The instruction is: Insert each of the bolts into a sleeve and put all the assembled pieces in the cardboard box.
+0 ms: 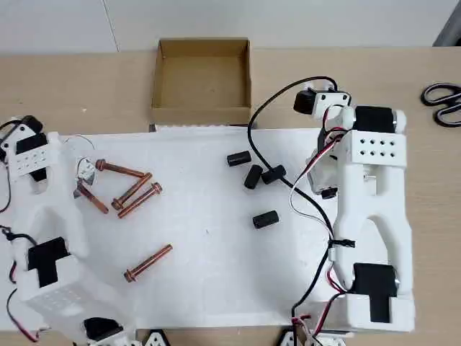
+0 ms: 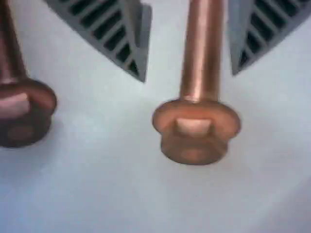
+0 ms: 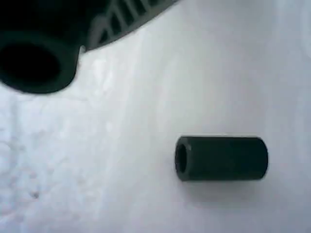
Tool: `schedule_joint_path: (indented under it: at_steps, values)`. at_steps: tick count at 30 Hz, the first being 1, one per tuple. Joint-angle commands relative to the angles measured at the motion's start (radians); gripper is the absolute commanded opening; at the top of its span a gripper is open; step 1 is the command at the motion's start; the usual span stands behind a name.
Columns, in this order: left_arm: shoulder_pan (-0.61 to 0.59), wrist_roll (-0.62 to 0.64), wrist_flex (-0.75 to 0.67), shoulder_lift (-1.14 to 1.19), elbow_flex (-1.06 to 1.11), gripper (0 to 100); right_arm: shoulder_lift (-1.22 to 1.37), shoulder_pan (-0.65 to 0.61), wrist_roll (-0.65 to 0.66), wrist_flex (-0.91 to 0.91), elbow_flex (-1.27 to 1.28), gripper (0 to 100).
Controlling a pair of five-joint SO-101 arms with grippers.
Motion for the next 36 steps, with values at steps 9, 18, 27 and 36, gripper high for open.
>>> schedule_joint_path:
  at_steps: [9,18,27,36]
  values:
    - [-0.003,-0.032,-0.098,0.002,-0.039,11,-0.002,0.005,0.009,0.007,-0.005,0.3]
    - [-0.005,-0.034,-0.106,0.152,-0.097,11,-0.002,0.005,0.009,0.008,-0.005,0.3]
    - [-0.003,-0.034,-0.087,0.169,-0.099,8,-0.002,0.004,0.008,0.008,-0.005,0.3]
    - [0.026,-0.052,0.072,0.167,-0.202,1,-0.002,0.004,0.006,0.007,-0.005,0.3]
